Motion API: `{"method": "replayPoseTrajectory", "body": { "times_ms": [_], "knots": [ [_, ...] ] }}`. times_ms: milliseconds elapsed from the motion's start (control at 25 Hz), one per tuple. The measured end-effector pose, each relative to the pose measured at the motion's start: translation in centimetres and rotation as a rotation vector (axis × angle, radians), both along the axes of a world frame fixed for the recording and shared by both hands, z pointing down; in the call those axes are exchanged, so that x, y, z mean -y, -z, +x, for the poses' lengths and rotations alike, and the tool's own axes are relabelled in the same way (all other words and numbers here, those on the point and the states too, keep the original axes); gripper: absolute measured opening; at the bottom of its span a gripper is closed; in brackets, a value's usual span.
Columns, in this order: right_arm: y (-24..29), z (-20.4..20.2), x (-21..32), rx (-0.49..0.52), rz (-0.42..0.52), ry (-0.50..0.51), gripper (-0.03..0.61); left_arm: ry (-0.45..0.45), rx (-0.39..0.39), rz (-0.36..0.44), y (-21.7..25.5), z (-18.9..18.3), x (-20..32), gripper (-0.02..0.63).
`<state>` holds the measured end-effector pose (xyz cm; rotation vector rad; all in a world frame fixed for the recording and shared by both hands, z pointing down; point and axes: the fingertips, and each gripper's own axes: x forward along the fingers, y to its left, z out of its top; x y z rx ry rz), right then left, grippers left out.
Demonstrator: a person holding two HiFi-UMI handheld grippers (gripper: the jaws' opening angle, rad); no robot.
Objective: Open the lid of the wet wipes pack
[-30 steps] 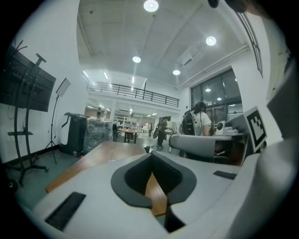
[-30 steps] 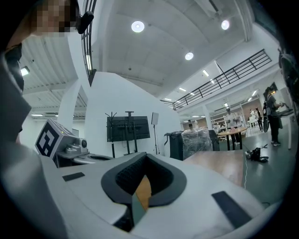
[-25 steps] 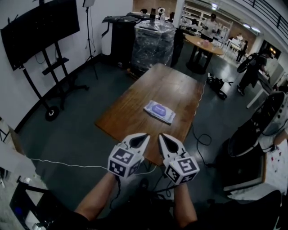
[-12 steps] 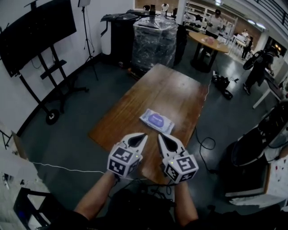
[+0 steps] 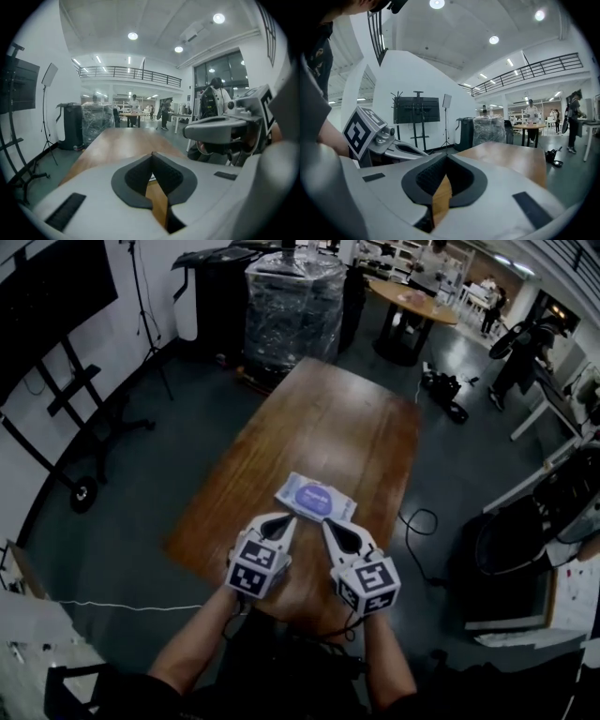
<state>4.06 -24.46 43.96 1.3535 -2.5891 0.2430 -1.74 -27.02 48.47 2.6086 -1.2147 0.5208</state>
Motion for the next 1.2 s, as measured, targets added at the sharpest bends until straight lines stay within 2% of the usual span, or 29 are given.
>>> {"method": "replayPoseTrajectory", "body": {
  "times_ms": [320, 520, 640, 800, 1000, 1200],
  "knots": [
    [-5.9, -0.1, 6.2, -0.188, -0.079, -0.071, 0.012, -0.066, 0.088, -0.113, -8.5, -0.8, 6.1, 0.005],
    [-9.4, 0.8, 8.2, -0.253, -0.138, -0.101, 0.014, -0.097, 0.11, -0.168, -12.1, -0.2, 8.7, 0.005],
    [-11.1, 0.8, 8.9, -0.299, -0.167, -0.092, 0.064, -0.116, 0.124, -0.215, -13.7, 0.2, 9.1, 0.005],
    [-13.0, 0.8, 9.9, -0.361, -0.183, -0.05, 0.129, -0.11, 0.158, -0.253, -14.9, 0.4, 9.9, 0.005],
    [-15.1, 0.4, 10.5, -0.478, -0.158, 0.088, 0.223, -0.105, 0.217, -0.298, -16.2, 0.5, 10.3, 0.005],
    [-16.7, 0.3, 10.8, -0.531, -0.139, 0.188, 0.297, -0.103, 0.258, -0.352, -17.4, 0.8, 10.4, 0.005]
  ]
}}
